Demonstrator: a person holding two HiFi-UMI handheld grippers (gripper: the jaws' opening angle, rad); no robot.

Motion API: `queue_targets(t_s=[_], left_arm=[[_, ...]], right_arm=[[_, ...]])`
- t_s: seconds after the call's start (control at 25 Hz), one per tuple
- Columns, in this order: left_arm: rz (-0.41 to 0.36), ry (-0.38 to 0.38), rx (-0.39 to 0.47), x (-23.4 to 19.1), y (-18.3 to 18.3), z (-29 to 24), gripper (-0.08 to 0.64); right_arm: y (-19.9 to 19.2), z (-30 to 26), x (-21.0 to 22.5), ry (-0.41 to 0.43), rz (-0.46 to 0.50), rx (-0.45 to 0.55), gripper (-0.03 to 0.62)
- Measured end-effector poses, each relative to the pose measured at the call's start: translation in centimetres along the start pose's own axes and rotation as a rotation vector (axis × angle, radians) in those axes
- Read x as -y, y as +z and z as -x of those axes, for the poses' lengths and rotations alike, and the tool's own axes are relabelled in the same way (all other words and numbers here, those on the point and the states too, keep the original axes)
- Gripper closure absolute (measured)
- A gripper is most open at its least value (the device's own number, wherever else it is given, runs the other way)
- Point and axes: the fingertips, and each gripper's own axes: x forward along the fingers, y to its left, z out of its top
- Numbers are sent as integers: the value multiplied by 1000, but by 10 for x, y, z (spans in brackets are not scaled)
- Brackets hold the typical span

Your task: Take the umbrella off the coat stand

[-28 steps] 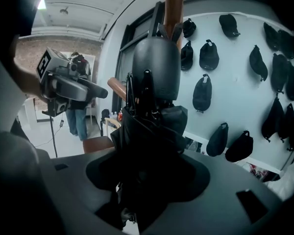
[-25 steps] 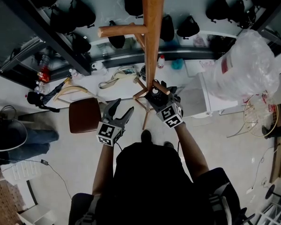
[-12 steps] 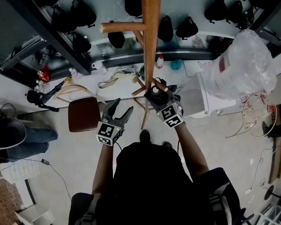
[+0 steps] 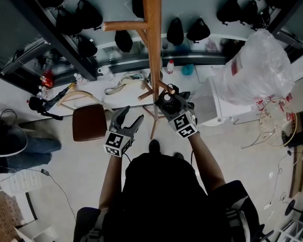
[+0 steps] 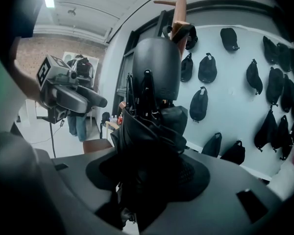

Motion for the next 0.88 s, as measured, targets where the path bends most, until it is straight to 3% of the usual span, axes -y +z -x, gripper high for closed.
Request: queue_targets(t_s=[0.88], left_arm=[[-1, 49, 19, 50, 10, 4, 284]], right_arm=[[-14, 50, 2, 23, 26, 18, 345]])
